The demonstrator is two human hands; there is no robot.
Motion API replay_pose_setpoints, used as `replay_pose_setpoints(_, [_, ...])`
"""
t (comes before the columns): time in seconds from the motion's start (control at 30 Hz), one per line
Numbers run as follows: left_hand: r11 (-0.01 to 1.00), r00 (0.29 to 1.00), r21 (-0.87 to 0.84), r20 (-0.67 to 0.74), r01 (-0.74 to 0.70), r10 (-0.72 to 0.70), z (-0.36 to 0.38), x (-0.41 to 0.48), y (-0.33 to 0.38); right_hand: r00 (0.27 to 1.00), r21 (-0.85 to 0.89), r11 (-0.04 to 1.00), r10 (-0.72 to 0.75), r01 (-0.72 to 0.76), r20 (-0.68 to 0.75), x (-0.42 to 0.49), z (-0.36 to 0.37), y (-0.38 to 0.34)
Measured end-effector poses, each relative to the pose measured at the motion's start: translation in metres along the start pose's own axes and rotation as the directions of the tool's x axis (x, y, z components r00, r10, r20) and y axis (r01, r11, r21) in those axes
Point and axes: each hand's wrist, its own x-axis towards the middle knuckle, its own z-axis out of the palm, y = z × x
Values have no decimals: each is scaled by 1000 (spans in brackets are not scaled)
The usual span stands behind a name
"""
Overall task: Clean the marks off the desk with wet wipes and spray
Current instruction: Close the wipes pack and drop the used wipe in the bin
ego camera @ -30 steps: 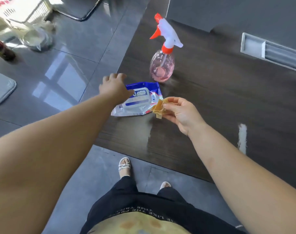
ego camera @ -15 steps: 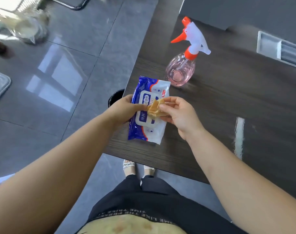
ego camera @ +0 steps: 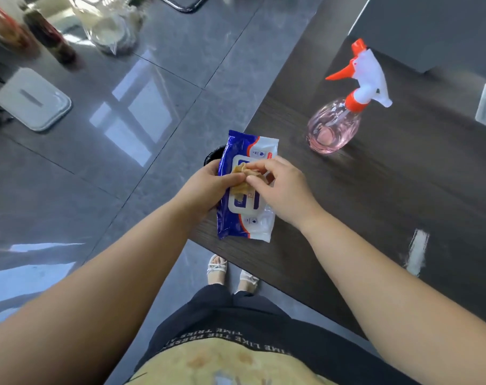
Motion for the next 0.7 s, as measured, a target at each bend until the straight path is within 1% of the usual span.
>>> replay_pose_setpoints(0.07, [999,996,-43,-90,2,-6,-8,-1,2,999,-5,1000,-11,11,36,7,-2,2])
replay_pose_setpoints(0.13, [990,980,-139,-199,-16,-12,-23,2,7,999,-68,997,-36,38,37,21,-4,7])
replay_pose_setpoints(0.2, [979,939,-201,-342,-45,-27,-46,9,12,998,-155,987,-41,49,54,42,-4,12])
replay_pose_setpoints(0.27, [976,882,-213,-467,-48,-59,-72,22,17,996,-231,972,-33,51,84,65,-1,12])
replay_pose_setpoints(0.37, [989,836,-146,-539,30,-105,-107,55,14,995,-326,944,-26,55,94,101,9,8])
replay_pose_setpoints(0.47, [981,826,-24,-535,192,-175,-127,101,-1,1000,-388,922,-9,17,23,129,18,10])
replay_pose_setpoints(0.53, [946,856,116,-470,304,-217,-132,135,-9,997,-402,915,5,-37,-82,140,26,16])
replay_pose_setpoints(0.57, [923,873,183,-427,339,-235,-130,151,-13,990,-408,912,-22,-36,-136,143,29,18])
replay_pose_setpoints(0.63, [873,904,324,-348,365,-249,-120,181,-14,966,-407,913,-81,-28,-248,150,37,24])
replay_pose_setpoints(0.7, [854,928,396,-293,337,-231,-105,207,-10,933,-429,903,-146,-9,-328,152,43,31])
